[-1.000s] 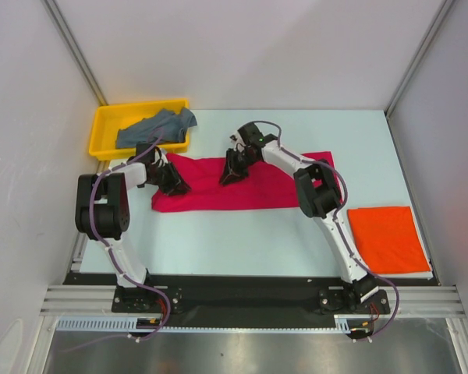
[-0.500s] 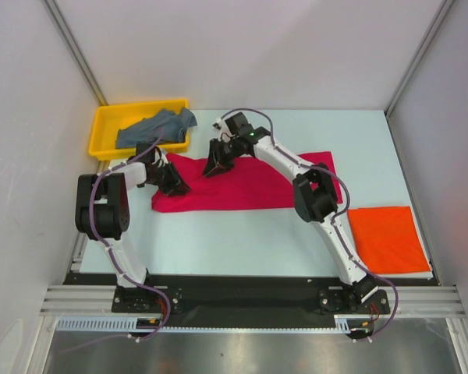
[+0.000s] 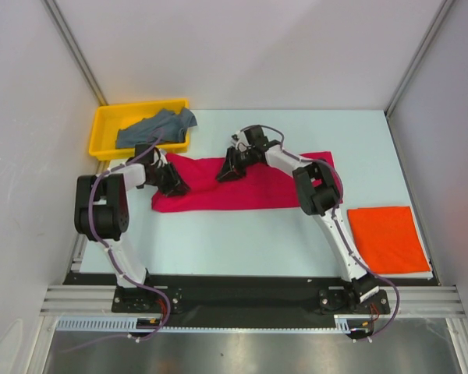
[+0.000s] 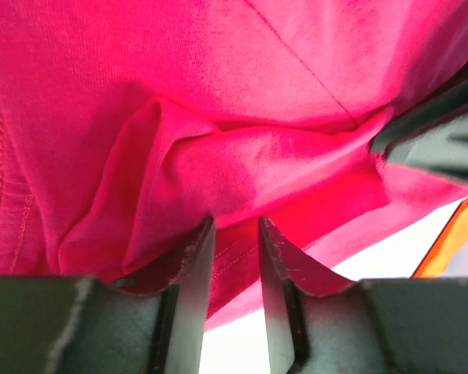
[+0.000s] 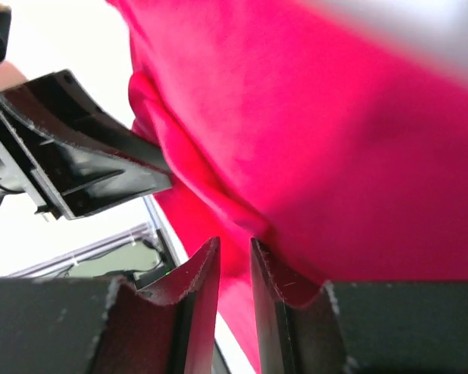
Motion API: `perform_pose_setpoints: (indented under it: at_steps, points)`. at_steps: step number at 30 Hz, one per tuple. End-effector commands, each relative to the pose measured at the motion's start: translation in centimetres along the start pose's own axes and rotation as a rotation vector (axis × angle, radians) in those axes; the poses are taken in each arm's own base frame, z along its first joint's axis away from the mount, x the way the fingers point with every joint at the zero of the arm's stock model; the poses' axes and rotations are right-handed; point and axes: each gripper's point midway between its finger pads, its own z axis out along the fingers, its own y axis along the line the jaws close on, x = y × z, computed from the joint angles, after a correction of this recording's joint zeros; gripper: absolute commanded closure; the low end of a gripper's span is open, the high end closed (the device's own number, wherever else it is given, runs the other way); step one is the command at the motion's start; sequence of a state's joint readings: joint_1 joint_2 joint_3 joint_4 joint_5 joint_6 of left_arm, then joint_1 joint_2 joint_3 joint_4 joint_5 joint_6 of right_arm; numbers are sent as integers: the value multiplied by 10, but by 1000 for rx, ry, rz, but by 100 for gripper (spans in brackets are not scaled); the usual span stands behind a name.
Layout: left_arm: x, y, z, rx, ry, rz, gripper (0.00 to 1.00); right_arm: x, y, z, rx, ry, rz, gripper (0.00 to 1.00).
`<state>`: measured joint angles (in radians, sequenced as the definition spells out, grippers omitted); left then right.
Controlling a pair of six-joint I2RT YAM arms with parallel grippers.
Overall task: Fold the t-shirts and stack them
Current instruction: Fold the tshirt
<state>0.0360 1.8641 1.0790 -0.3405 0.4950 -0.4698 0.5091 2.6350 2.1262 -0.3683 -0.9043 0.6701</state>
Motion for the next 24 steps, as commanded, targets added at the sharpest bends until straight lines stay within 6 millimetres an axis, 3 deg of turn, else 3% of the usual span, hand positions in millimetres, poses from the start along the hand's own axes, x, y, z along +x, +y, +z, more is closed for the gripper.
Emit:
perform_pose_setpoints:
  at_steps: [1,3,4,6,9,10,11,13,14,16,17,18,20,21,22,23,24]
  points:
    - [-18,19,-16,-92,-83,77,61,-12,-41,-26,141,-49,7,71]
    - [-28,12,-30,-105,-129,117,57,-16,-37,-40,174,-70,-26,70]
    - [-37,2,-47,-110,-174,146,55,-21,-22,-53,181,-96,-50,68]
    - [-46,-4,-66,-139,-222,186,52,-20,-11,-67,214,-107,-64,63]
    - [-54,-25,-107,-137,-311,217,46,-21,28,-101,241,-154,-121,55]
    - [-52,-29,-116,-136,-327,207,42,-18,30,-112,269,-154,-123,52]
    - [-52,-39,-133,-117,-373,216,40,-20,46,-130,284,-190,-152,50]
    - [-42,-41,-139,-105,-385,169,38,-10,43,-151,333,-184,-129,46]
    - [-38,-40,-142,-103,-396,152,37,-12,52,-176,352,-230,-138,45]
    - [-24,-37,-146,-86,-421,75,37,2,36,-198,406,-235,-95,39]
    - [-19,-35,-146,-83,-432,40,38,-2,23,-221,452,-281,-76,37]
    - [-16,-37,-156,-71,-478,11,38,14,12,-235,477,-290,-41,34]
    - [-6,-17,-149,-86,-508,-147,38,20,-6,-258,495,-344,22,34]
    - [-2,-11,-148,-86,-509,-200,40,20,-10,-285,493,-404,52,32]
    - [7,0,-139,-88,-488,-297,41,33,-31,-290,510,-404,112,31]
    - [10,5,-135,-74,-483,-335,41,38,-36,-300,515,-430,145,30]
    - [12,8,-129,-48,-492,-368,42,49,-52,-320,543,-470,192,30]
